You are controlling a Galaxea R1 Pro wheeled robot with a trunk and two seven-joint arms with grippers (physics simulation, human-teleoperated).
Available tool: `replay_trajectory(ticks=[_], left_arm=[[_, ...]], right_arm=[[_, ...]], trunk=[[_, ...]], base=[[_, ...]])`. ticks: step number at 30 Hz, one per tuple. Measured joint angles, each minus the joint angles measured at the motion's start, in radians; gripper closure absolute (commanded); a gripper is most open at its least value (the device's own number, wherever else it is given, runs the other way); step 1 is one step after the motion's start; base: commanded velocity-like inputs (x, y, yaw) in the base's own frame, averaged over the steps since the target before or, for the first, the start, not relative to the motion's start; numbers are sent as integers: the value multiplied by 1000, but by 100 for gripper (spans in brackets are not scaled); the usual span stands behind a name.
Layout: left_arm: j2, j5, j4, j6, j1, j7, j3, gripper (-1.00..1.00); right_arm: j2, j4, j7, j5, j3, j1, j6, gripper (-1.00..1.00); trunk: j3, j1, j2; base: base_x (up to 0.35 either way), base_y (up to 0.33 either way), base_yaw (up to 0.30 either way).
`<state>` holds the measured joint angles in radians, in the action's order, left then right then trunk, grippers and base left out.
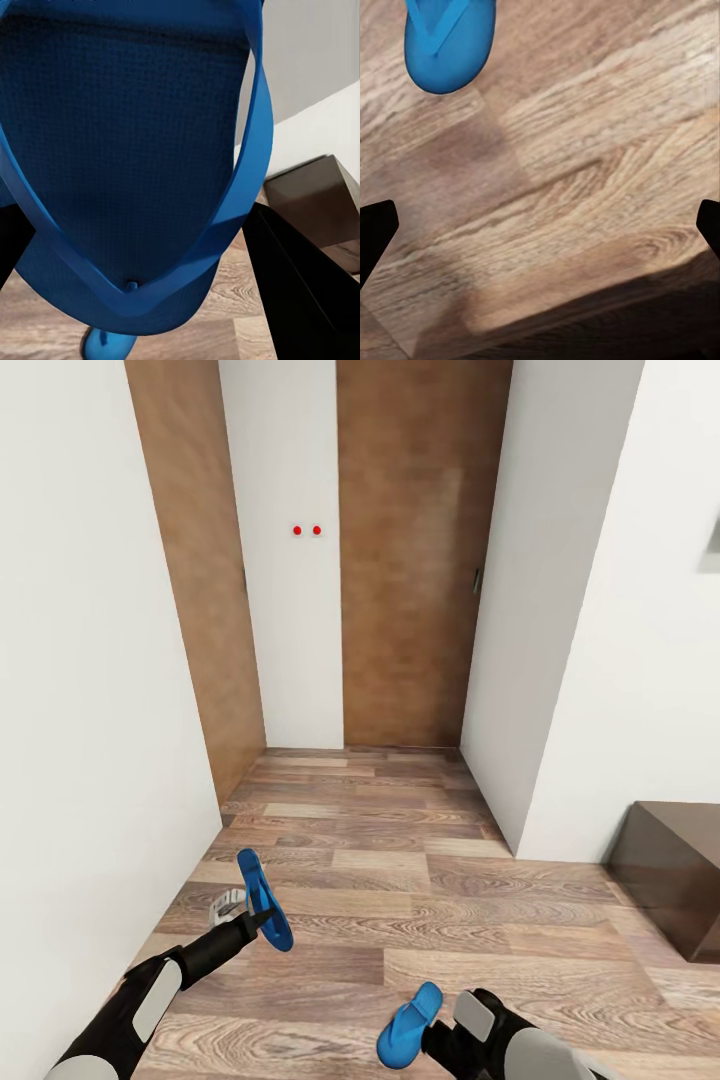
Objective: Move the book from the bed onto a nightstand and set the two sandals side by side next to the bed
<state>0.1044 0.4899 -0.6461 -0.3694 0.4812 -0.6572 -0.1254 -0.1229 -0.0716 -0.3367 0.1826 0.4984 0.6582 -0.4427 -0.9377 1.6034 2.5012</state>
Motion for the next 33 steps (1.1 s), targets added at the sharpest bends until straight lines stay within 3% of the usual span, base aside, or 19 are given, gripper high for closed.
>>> replay_trajectory(ticks=[7,15,23,33], left_arm=[[0,0,0,0,0,0,0,100],[0,0,0,0,0,-1,0,100],[0,0,0,0,0,-3,0,100],[0,3,0,0,0,-2,0,100]], right_arm=[[2,-7,-1,6,7,0,31,-100],[2,-8,-1,12,10,0,90,-100],[4,-8,3,89,19,0,95,-100],[4,-6,4,104,13,0,95,-100]], trunk=[[0,0,0],[0,-1,0],[0,0,0],[0,0,0]], base=[[40,0,0],[234,0,0],[270,0,0],[28,0,0]])
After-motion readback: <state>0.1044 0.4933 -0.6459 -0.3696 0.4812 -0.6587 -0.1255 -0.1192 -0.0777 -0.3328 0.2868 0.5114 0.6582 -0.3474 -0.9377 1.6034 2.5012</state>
